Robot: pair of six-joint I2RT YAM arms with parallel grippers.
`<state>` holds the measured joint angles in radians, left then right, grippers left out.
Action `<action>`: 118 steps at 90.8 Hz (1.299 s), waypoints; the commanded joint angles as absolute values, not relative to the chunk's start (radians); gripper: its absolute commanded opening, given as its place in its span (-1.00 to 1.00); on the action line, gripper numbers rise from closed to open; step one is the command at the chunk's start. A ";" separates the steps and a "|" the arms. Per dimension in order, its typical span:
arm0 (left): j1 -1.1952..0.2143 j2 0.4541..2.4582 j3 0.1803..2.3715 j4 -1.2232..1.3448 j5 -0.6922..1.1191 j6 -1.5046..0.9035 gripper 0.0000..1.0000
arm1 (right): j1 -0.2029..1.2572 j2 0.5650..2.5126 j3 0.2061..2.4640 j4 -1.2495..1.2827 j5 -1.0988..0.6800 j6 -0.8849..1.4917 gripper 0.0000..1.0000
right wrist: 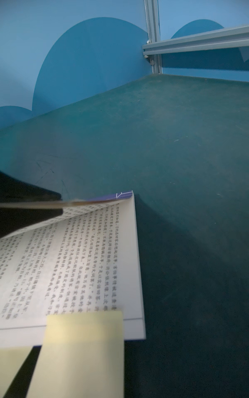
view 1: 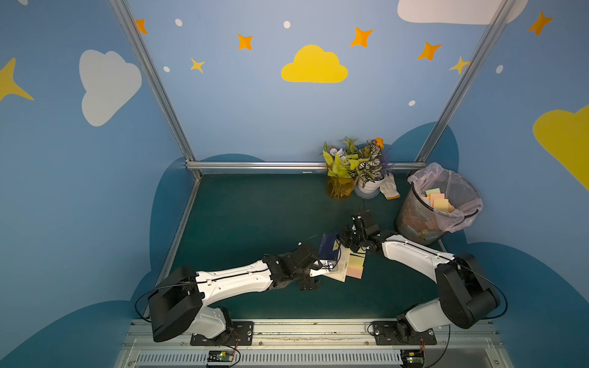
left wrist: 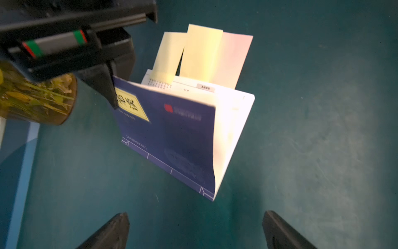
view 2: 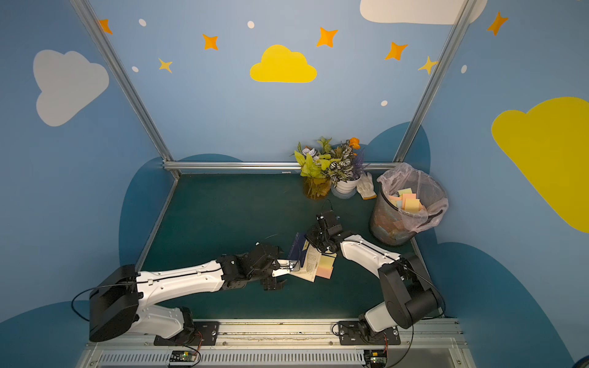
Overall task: Peel off the used sticky note
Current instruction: Open the book at the center of the board.
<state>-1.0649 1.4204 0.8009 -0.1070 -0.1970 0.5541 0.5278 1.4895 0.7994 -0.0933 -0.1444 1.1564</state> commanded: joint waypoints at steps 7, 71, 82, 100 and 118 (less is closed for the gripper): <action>-1.088 1.460 0.791 0.050 -0.247 0.514 1.00 | 0.519 1.508 0.812 -0.072 -0.129 1.192 -1.00; -1.115 1.652 0.861 0.140 -0.264 0.438 1.00 | 0.514 1.506 0.814 -0.038 -0.168 1.232 -0.47; -1.115 1.667 0.863 0.146 -0.268 0.439 1.00 | 0.513 1.494 0.807 -0.033 -0.171 1.235 -0.29; -1.116 1.688 0.868 0.157 -0.281 0.437 1.00 | 0.509 1.488 0.801 -0.017 -0.184 1.246 -0.29; -1.126 1.710 0.878 0.162 -0.273 0.437 1.00 | 0.506 1.478 0.780 0.023 -0.199 1.280 -0.26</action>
<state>-1.1172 1.6928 0.8551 0.1421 -0.2703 0.4442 0.5117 1.5085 0.7971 -0.0185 -0.1852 1.2541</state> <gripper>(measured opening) 0.994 0.368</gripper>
